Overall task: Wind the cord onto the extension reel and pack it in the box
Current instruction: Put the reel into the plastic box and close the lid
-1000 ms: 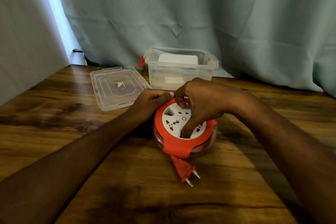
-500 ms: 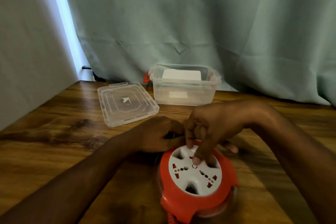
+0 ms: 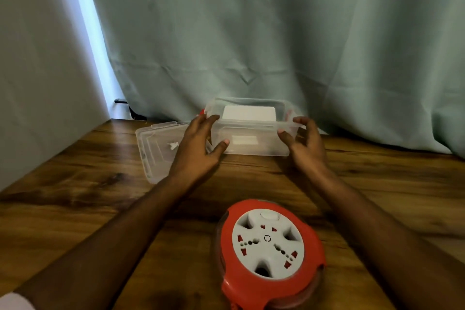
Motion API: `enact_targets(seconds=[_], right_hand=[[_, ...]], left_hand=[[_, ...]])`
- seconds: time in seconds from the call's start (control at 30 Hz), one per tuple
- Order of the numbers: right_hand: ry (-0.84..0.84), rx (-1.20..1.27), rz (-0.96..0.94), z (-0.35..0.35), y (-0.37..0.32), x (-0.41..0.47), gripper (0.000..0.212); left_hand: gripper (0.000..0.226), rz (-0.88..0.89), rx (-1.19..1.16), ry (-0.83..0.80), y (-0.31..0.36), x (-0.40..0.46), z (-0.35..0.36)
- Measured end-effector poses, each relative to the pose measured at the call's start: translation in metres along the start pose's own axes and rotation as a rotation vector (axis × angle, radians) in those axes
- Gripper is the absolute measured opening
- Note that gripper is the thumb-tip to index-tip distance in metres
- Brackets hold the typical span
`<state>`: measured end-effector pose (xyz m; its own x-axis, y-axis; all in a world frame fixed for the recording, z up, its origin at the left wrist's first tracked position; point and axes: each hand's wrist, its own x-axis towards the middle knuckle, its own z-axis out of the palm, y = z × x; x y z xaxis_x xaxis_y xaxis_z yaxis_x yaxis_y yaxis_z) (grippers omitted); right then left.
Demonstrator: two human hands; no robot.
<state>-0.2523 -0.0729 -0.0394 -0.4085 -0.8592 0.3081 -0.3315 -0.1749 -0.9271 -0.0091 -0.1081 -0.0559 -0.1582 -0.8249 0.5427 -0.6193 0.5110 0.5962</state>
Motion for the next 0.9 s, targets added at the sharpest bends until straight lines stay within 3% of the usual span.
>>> enact_targets(seconds=[0.13,0.3,0.43,0.53,0.63,0.7,0.8,0.9], right_hand=[[0.089,-0.065,-0.062,-0.012,0.006,-0.023,0.052],[0.132,-0.165,-0.127,-0.027,0.004,-0.064,0.055],[0.088,-0.144,-0.097,-0.042,-0.002,-0.091,0.053],[0.043,-0.070,-0.094,-0.045,-0.010,-0.108,0.046],[0.002,-0.140,-0.099,-0.048,-0.016,-0.116,0.047],[-0.082,-0.330,-0.098,-0.055,-0.025,-0.119,0.065],[-0.199,-0.735,-0.078,-0.068,-0.048,-0.130,0.111],[-0.287,-0.932,-0.051,-0.073,-0.068,-0.156,0.113]], left_hand=[[0.045,0.097,0.020,0.103,0.008,-0.008,-0.011],[0.043,0.214,0.032,0.287,0.024,-0.023,-0.025],[0.012,0.030,-0.359,0.371,0.021,-0.025,-0.036],[0.035,-0.095,-0.499,0.252,0.022,-0.028,-0.035],[0.030,-0.150,-0.576,0.194,0.027,-0.035,-0.030],[0.026,-0.137,-0.589,0.211,0.025,-0.037,-0.028],[0.022,-0.125,-0.610,0.232,0.023,-0.039,-0.026],[0.027,-0.143,-0.641,0.302,0.025,-0.041,-0.018]])
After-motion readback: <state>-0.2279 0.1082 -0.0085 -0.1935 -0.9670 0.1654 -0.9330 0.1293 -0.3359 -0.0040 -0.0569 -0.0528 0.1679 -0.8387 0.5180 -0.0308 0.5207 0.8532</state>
